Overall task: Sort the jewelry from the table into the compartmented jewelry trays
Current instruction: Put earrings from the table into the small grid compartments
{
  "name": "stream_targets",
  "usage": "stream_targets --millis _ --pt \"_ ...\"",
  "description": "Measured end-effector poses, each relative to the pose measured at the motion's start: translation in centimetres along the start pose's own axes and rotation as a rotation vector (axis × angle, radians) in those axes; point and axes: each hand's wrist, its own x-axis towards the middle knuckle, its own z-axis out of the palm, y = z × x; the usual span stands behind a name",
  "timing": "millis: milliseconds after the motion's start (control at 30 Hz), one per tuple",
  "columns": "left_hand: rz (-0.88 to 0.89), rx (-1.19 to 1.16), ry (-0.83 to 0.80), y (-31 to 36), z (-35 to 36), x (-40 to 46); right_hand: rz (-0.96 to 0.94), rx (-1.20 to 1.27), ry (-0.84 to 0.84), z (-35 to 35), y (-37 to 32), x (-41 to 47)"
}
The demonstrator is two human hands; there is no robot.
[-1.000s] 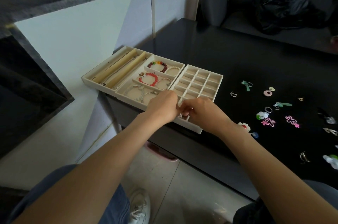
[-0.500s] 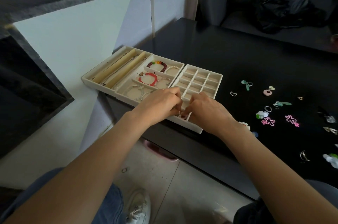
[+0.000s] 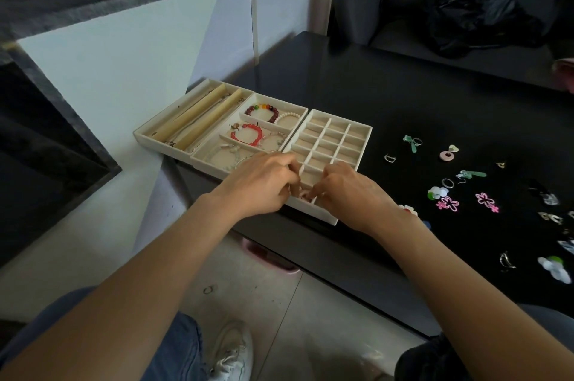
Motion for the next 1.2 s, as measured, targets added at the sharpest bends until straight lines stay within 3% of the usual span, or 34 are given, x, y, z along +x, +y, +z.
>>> stream_targets --millis 400,667,933,1200 --pt "-0.051 0.037 -0.123 -0.2 -0.5 0.0 0.008 -0.004 0.032 0.5 0.1 0.7" --pt "-0.236 -0.231 -0.057 -0.1 -0.4 0.5 0.097 0.201 0.17 0.4 0.0 1.2" --pt "-0.159 -0.009 -0.102 -0.4 -0.9 -0.3 0.114 0.188 0.232 1.2 -0.8 2.2" --pt "-0.119 0.017 -0.132 -0.6 -0.8 -0.6 0.11 0.202 0.273 2.2 -1.3 2.7"
